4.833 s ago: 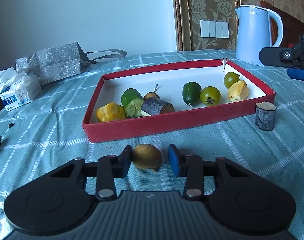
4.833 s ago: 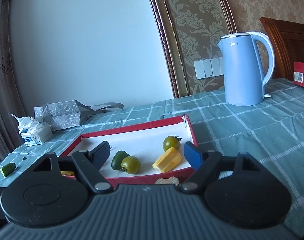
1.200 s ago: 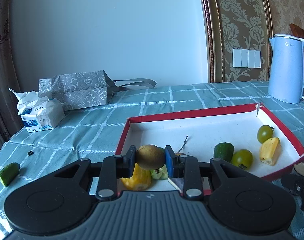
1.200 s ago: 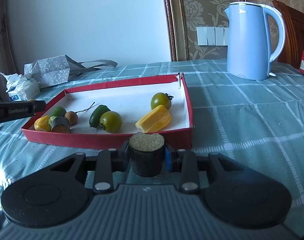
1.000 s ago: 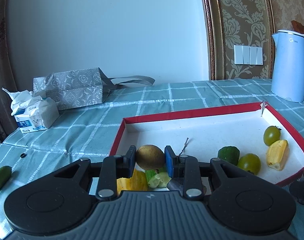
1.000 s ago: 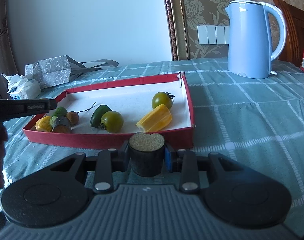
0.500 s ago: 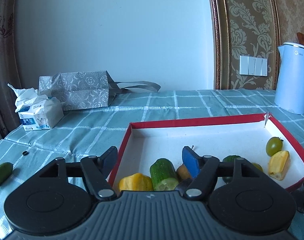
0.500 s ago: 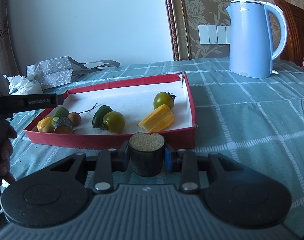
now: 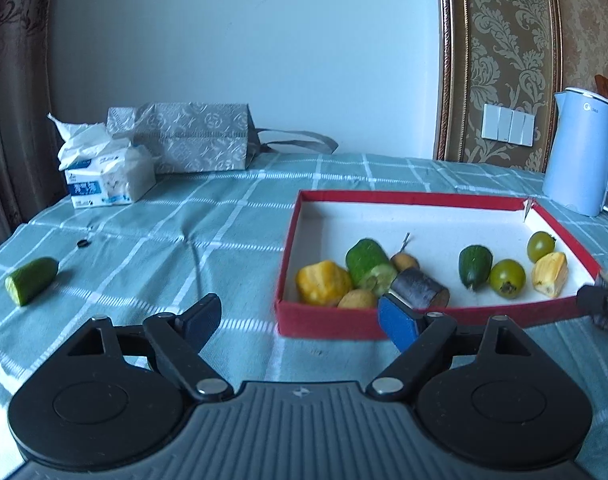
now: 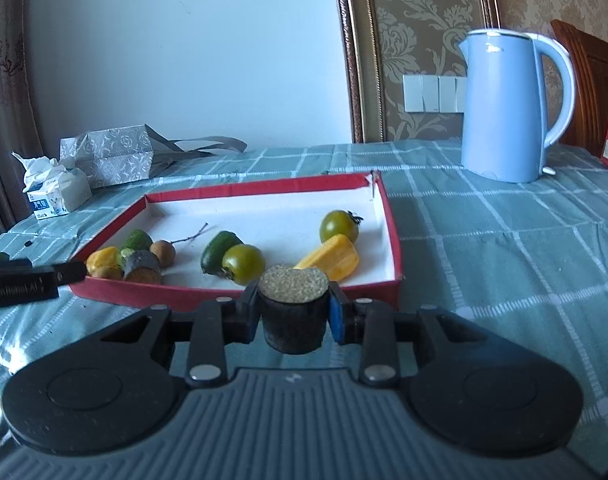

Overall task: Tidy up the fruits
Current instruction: 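Carry the dark log stump over the tray with the right tool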

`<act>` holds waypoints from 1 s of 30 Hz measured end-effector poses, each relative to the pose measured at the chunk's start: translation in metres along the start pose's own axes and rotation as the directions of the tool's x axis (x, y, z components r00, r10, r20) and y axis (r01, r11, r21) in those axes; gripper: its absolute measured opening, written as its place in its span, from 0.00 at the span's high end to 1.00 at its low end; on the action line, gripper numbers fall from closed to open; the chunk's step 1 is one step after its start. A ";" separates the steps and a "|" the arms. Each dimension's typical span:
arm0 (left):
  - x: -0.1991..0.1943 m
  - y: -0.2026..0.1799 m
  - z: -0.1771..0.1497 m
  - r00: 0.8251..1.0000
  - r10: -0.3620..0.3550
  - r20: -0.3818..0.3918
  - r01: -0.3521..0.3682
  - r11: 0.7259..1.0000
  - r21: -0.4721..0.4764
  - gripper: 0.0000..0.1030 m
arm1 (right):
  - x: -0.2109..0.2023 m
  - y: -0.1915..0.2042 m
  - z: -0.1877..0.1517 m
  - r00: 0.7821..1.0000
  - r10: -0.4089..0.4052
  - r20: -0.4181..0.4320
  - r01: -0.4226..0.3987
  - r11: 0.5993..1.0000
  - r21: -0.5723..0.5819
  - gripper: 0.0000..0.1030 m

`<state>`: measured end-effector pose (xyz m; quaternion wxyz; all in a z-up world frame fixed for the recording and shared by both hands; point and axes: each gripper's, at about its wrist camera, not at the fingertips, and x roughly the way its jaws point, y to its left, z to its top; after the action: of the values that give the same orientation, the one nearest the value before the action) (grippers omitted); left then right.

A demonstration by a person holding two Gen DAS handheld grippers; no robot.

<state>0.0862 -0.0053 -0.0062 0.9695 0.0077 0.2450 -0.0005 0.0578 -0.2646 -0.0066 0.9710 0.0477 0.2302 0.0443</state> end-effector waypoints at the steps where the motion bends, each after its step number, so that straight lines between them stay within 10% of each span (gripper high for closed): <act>1: 0.000 0.002 -0.002 1.000 0.001 -0.003 -0.001 1.000 -0.004 0.17 | -0.001 0.004 0.002 1.000 0.004 0.005 -0.004 1.000 -0.007 0.69; 30: 0.008 0.015 -0.010 1.000 -0.024 -0.007 0.023 0.998 -0.054 0.17 | 0.066 0.030 0.050 0.996 -0.084 0.006 0.085 0.994 -0.063 0.69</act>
<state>0.0883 0.0094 -0.0179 0.9683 -0.0216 0.2487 -0.0052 0.1369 -0.2316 0.0118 0.9734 0.0072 0.2289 0.0103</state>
